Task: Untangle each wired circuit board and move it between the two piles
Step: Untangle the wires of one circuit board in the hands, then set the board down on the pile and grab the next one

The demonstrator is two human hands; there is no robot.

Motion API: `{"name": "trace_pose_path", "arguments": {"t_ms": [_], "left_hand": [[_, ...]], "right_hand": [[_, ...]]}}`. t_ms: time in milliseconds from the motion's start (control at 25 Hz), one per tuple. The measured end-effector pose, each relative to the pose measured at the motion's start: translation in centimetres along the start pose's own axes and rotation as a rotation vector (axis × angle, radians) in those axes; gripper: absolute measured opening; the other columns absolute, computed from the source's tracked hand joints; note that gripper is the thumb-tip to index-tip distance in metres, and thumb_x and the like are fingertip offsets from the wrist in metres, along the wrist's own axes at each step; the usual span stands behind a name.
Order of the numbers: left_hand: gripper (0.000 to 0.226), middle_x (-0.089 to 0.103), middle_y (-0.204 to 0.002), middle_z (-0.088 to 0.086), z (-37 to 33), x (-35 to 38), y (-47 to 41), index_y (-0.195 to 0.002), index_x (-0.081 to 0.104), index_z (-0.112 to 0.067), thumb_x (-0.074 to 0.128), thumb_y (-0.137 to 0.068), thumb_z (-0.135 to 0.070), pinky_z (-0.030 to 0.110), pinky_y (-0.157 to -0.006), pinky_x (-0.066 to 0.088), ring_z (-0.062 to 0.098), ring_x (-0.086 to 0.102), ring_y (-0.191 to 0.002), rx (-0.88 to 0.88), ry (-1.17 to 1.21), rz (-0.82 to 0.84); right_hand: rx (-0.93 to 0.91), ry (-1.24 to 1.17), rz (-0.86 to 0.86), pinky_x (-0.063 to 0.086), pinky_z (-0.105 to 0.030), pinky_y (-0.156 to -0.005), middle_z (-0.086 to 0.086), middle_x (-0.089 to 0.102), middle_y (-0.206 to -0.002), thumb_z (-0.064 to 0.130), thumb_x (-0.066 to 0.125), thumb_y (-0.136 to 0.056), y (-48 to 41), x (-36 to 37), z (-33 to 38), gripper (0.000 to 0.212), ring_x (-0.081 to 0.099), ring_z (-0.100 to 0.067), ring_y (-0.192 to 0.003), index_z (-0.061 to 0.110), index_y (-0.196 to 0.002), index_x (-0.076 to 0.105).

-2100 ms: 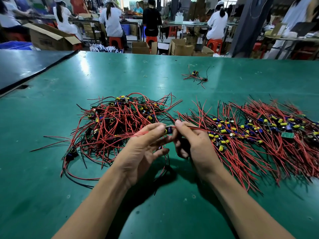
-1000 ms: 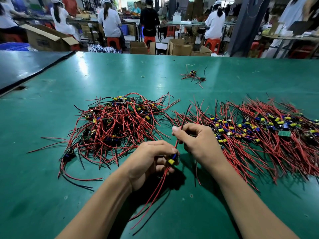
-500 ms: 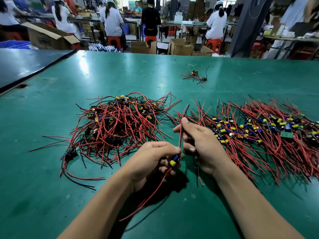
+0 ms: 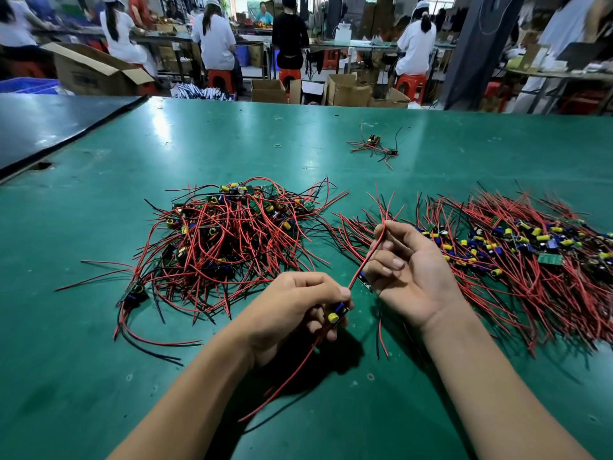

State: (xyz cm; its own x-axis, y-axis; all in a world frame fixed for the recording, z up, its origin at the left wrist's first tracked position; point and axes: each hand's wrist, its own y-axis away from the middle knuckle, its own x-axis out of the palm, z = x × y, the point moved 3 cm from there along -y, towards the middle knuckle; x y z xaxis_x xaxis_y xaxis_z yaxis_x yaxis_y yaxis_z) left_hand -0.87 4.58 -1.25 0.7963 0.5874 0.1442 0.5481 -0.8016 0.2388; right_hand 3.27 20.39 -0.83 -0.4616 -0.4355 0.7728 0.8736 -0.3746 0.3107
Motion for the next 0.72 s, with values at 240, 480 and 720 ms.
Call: {"name": "trace_pose_path", "arguments": {"t_ms": [240,480,720], "left_hand": [[0.018,0.075,-0.079,0.011,-0.6,-1.2,-0.4,-0.085,0.072,-0.009,0.064,-0.092,-0.024,0.021,-0.057,0.044,0.017,0.069,-0.069,0.211,0.069,-0.395],[0.031,0.065,-0.083,0.032,-0.3,-2.0,-0.3,-0.081,0.070,0.000,0.065,-0.092,-0.029,0.045,-0.068,0.055,0.024,0.060,-0.067,0.248,-0.041,-0.554],[0.025,0.075,-0.080,0.000,-0.4,-2.6,-0.3,-0.088,0.075,-0.014,0.058,-0.097,-0.031,0.031,-0.066,0.056,0.011,0.069,-0.068,0.380,-0.179,-0.593]], "right_hand": [[-0.184,0.375,-0.079,0.036,-0.017,-0.040,0.005,0.051,-0.065,0.037,0.068,-0.089,-0.1,-0.5,0.3,0.026,0.039,-0.006,-0.041,0.013,-0.097,0.065],[-0.611,1.273,0.210,0.043,-0.013,-0.061,0.008,0.063,-0.079,0.028,0.087,-0.077,1.0,0.7,-3.0,0.028,0.055,-0.004,-0.064,0.022,-0.095,0.067],[-1.013,1.315,-0.034,0.046,-0.011,-0.066,0.011,0.068,-0.081,0.022,0.081,-0.084,1.0,0.3,-1.3,0.011,0.062,-0.004,-0.071,0.022,-0.091,0.072]]}}
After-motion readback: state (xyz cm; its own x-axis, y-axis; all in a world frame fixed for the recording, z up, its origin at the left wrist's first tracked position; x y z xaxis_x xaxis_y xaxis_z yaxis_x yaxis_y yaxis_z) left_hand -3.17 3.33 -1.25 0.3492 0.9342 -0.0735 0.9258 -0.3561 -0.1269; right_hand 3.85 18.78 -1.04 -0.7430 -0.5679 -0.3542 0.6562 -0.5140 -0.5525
